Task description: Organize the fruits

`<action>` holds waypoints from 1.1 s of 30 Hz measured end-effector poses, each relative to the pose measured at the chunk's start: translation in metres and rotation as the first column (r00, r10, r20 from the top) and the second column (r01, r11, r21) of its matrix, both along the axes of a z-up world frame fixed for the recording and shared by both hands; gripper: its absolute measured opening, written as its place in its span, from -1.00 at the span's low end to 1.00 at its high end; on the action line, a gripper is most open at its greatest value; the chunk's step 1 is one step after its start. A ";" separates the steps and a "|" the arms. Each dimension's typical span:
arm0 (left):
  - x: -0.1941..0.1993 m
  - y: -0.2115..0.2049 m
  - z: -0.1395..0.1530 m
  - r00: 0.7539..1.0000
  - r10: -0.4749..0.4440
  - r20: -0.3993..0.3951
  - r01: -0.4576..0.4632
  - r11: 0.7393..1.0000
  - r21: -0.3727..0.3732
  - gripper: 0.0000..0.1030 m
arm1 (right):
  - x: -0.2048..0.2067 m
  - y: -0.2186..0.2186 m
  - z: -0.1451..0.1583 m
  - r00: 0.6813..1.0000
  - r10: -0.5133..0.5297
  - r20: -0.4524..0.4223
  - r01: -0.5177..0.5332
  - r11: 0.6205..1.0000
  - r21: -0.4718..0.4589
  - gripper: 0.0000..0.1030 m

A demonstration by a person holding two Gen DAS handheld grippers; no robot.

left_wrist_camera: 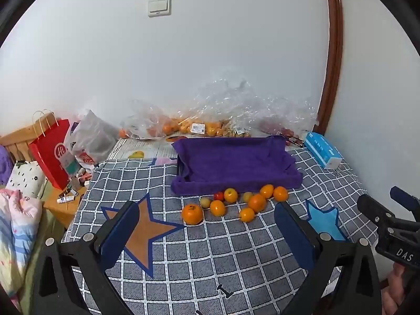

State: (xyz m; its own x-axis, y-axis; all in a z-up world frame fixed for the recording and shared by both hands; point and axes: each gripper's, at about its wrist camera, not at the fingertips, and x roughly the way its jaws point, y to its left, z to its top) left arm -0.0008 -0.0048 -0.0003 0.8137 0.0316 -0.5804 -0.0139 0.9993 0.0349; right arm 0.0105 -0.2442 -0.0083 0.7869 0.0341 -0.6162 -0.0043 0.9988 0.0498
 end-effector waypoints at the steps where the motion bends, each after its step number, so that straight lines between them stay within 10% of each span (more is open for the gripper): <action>1: 0.000 -0.002 0.000 1.000 0.001 0.001 -0.001 1.000 0.009 1.00 | 0.000 0.001 0.000 1.000 -0.001 -0.002 0.001 1.000 -0.005 1.00; 33: -0.012 -0.006 0.007 1.000 -0.016 0.006 0.016 0.999 -0.051 1.00 | -0.004 -0.002 0.008 1.000 0.001 -0.008 -0.001 1.000 -0.004 1.00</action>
State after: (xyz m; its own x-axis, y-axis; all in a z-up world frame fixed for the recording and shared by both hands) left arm -0.0126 -0.0106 0.0069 0.8173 -0.0115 -0.5761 0.0024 0.9999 -0.0165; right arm 0.0060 -0.2460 0.0000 0.7817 0.0325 -0.6229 -0.0048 0.9989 0.0461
